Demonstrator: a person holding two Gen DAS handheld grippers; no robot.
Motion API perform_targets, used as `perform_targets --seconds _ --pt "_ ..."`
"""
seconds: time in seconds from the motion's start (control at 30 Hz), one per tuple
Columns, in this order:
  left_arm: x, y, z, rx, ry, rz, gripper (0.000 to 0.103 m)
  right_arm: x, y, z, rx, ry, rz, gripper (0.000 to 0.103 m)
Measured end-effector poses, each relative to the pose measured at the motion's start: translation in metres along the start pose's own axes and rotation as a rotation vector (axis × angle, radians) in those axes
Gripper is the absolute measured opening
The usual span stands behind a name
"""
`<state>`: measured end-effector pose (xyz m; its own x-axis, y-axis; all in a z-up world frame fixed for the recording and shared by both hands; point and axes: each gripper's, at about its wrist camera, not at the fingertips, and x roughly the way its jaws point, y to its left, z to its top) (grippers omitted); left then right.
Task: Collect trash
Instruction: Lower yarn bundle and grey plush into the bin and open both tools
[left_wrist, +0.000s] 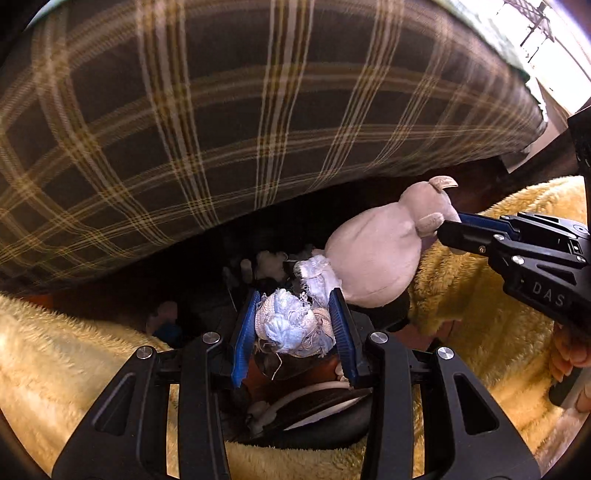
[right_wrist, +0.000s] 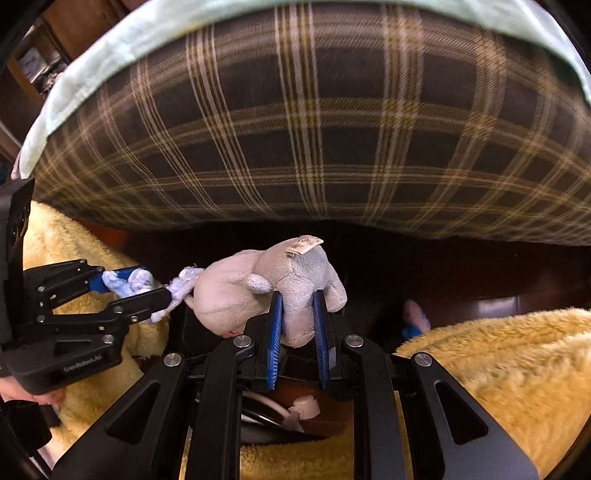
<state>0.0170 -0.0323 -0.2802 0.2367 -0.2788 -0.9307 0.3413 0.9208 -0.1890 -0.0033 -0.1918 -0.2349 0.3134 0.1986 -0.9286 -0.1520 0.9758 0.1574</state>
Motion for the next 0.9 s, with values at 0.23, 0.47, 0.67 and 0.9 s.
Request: perform_targets --seconds 0.23,0.47,0.67,0.9 --pt "0.017 -0.010 0.002 0.029 0.031 0.011 0.037 0.017 -0.005 0.007 0.027 0.014 0.009 0.018" --pt "0.022 -0.009 0.006 -0.001 0.052 -0.014 0.042 0.032 -0.012 0.021 0.055 -0.003 0.048 0.020" --pt "0.011 -0.007 0.003 -0.006 0.022 -0.005 0.067 0.021 -0.011 0.035 0.070 -0.067 0.029 0.068" --pt "-0.028 -0.006 0.004 0.001 -0.057 0.034 0.095 -0.003 -0.018 0.040 0.087 -0.122 -0.017 0.099"
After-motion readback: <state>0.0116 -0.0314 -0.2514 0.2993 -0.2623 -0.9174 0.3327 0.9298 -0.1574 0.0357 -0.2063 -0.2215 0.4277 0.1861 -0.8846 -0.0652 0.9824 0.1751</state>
